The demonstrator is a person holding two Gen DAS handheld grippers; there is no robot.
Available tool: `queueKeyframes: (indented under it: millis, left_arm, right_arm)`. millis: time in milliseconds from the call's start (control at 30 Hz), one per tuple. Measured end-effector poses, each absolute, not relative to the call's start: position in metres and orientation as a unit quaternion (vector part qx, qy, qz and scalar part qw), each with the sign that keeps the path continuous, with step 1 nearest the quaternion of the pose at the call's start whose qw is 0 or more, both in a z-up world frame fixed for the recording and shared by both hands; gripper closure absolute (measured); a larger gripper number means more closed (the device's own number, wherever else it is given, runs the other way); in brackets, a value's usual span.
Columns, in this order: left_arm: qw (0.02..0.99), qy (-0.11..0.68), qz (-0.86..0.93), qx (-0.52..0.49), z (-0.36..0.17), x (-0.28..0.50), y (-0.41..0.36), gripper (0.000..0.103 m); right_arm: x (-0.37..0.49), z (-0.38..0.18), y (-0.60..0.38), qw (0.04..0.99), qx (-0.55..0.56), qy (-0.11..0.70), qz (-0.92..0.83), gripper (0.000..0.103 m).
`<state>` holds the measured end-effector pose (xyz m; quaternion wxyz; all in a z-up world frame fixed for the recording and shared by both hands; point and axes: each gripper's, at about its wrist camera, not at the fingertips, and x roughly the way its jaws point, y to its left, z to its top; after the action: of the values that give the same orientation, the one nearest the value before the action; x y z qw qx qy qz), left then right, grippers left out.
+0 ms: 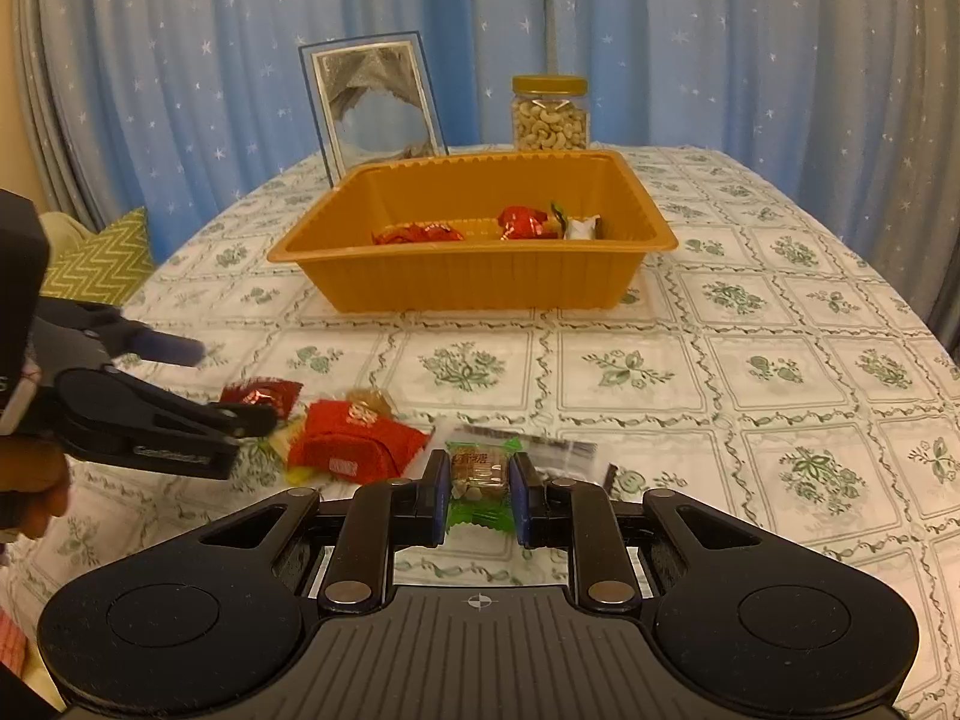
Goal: Organize snacks
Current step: 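Grasp the green-wrapped nut bar with the right tool while the left tool grasps a red candy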
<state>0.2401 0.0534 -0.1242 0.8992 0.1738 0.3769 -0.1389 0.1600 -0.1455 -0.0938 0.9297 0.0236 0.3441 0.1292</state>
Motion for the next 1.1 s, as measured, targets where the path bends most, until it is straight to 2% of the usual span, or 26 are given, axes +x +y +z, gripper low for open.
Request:
queueKeyframes:
  millis: [67,133,200,367,433,667,1100]
  left_arm:
    - [0.898,0.376,-0.151,0.169,-0.124,0.245,0.053,0.037]
    - [0.897,0.382,-0.161,0.152,-0.124,0.25,0.054,0.05]
    - [0.895,0.396,-0.162,0.123,-0.122,0.253,0.055,0.059]
    - [0.894,0.413,-0.151,0.089,-0.12,0.251,0.057,0.068]
    - [0.893,0.415,-0.155,0.078,-0.12,0.25,0.057,0.079]
    - [0.897,0.42,-0.127,0.052,-0.114,0.24,0.051,0.08]
    - [0.919,0.379,-0.111,0.007,-0.078,0.218,0.033,0.08]
  right_arm:
    - [0.162,-0.094,-0.145,0.929,0.027,0.345,0.13,0.082]
    - [0.165,-0.095,-0.145,0.928,0.032,0.347,0.129,0.082]
    - [0.166,-0.096,-0.145,0.928,0.034,0.347,0.129,0.082]
    - [0.168,-0.096,-0.15,0.928,0.043,0.348,0.122,0.082]
    - [0.168,-0.096,-0.152,0.928,0.048,0.349,0.121,0.082]
    - [0.166,-0.086,-0.152,0.932,0.049,0.337,0.123,0.082]
    - [0.173,-0.061,-0.171,0.939,0.053,0.321,0.112,0.082]
